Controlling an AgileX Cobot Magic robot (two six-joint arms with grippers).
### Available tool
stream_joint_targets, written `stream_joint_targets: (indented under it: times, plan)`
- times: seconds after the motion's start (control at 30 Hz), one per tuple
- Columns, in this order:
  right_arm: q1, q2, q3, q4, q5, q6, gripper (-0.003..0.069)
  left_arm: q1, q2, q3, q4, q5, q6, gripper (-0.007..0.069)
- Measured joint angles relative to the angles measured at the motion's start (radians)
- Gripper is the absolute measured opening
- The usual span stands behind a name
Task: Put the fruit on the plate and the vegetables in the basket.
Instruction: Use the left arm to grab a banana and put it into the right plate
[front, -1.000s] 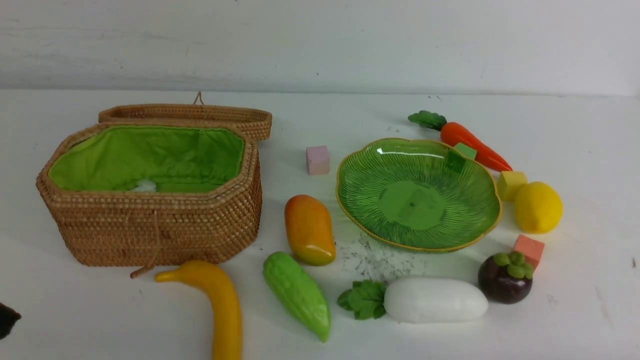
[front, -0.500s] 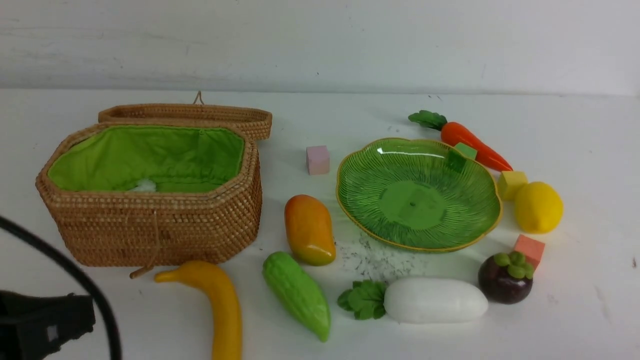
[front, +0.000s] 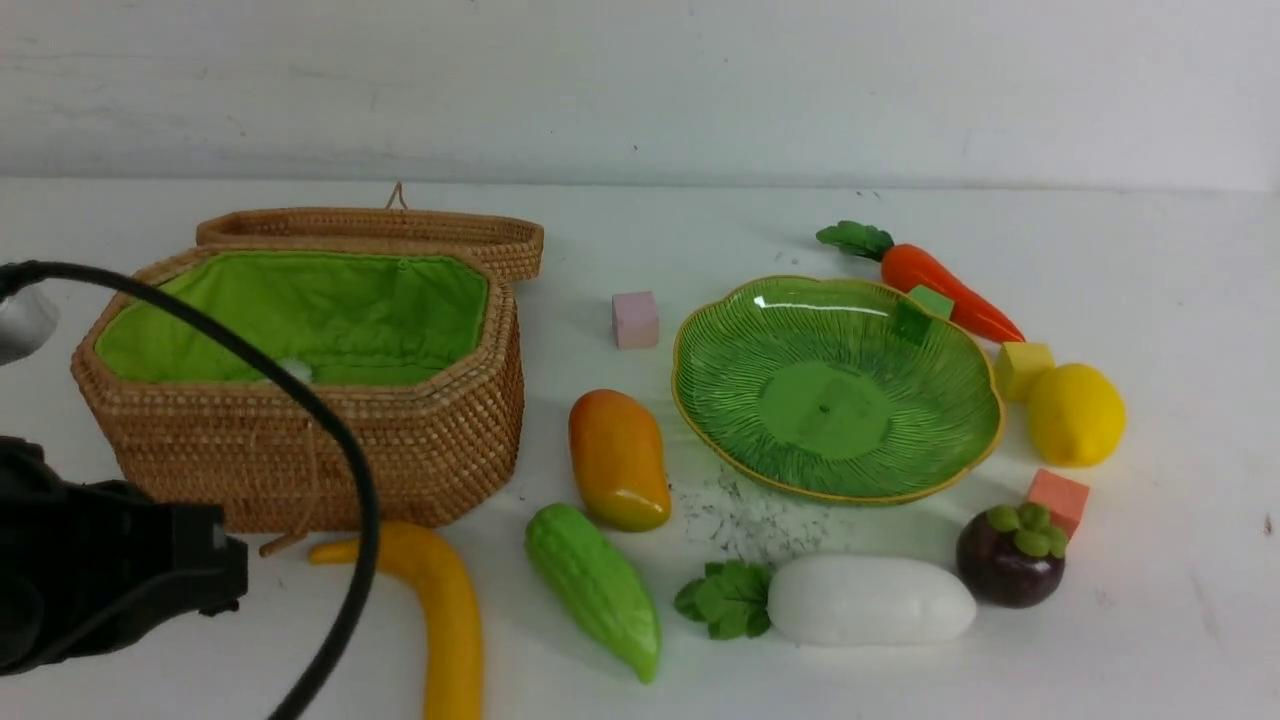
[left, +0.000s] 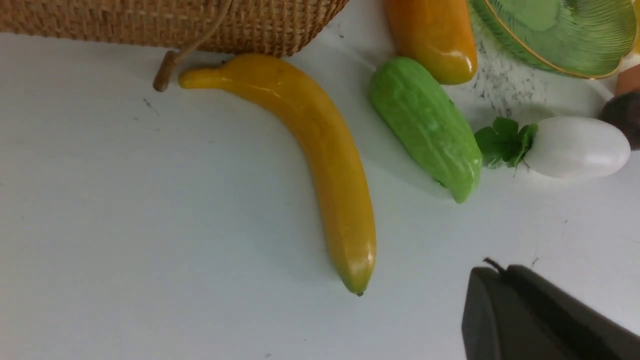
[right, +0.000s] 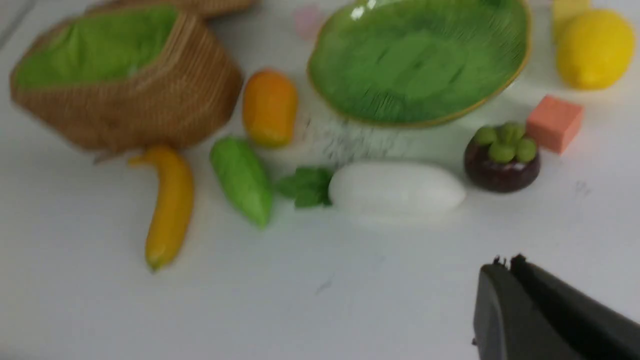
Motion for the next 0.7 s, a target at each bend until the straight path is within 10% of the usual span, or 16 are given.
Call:
stream_joint_targets:
  times: [0.33,0.7]
  plan:
    - [0.125,0.060,-0.079,0.030,0.051,-0.076,0.0018,-0.093,0.042,0.000,0.053,0.051,-0.093,-0.0013]
    - [0.127,0.060,-0.080,0.028,0.053,-0.089,0.0026,-0.566,0.300,-0.076,0.632,0.008,-0.725,-0.0013]
